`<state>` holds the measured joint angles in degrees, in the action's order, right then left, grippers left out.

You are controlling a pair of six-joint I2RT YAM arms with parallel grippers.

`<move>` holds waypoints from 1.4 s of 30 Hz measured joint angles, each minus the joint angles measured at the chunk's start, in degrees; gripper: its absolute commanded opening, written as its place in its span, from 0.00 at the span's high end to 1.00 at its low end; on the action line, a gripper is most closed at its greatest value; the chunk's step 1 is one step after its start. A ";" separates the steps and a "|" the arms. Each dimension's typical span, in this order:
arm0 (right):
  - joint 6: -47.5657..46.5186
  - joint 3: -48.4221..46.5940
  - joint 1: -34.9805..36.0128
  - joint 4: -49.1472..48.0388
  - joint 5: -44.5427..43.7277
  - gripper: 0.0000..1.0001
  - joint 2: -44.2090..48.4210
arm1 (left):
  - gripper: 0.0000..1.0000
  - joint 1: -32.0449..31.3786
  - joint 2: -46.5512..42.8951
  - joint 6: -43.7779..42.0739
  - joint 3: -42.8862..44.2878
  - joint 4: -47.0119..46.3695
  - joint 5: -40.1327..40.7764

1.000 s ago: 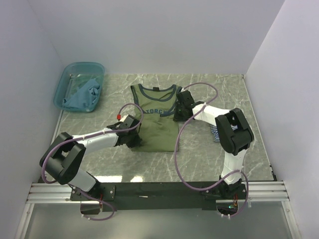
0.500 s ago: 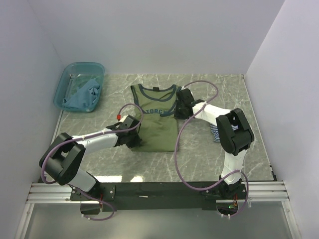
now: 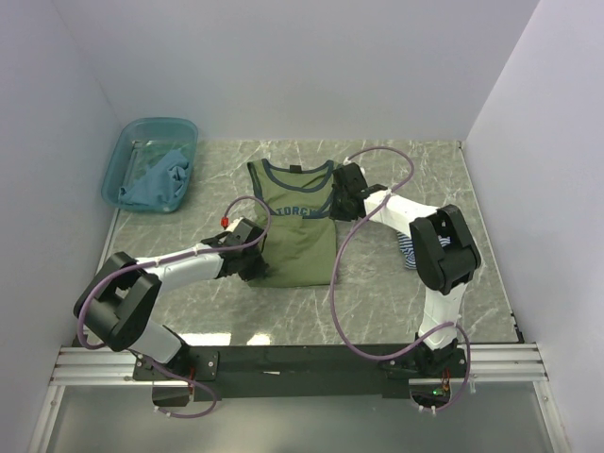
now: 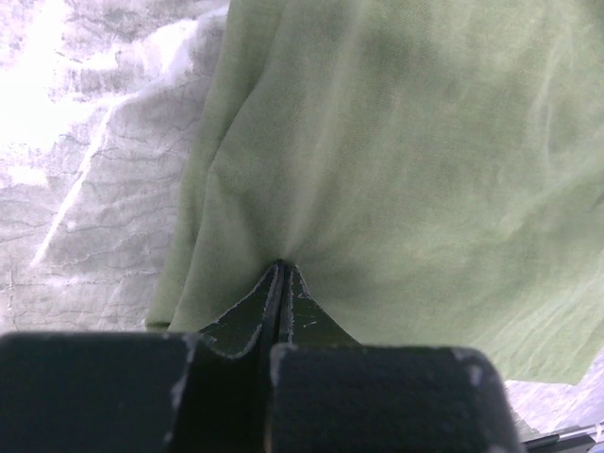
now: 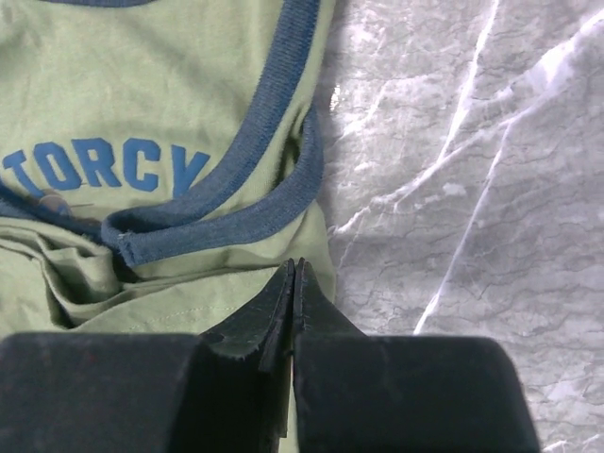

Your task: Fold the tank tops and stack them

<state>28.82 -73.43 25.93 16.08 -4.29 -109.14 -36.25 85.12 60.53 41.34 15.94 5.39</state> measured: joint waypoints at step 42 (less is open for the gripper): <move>17.49 40.79 16.48 -10.95 9.55 0.61 29.11 | 0.62 1.46 23.54 -7.69 26.51 -4.57 -7.32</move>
<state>46.30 -32.64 42.41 5.13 5.26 -80.03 -34.79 108.66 52.84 67.85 11.38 -1.93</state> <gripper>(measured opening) 0.388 0.357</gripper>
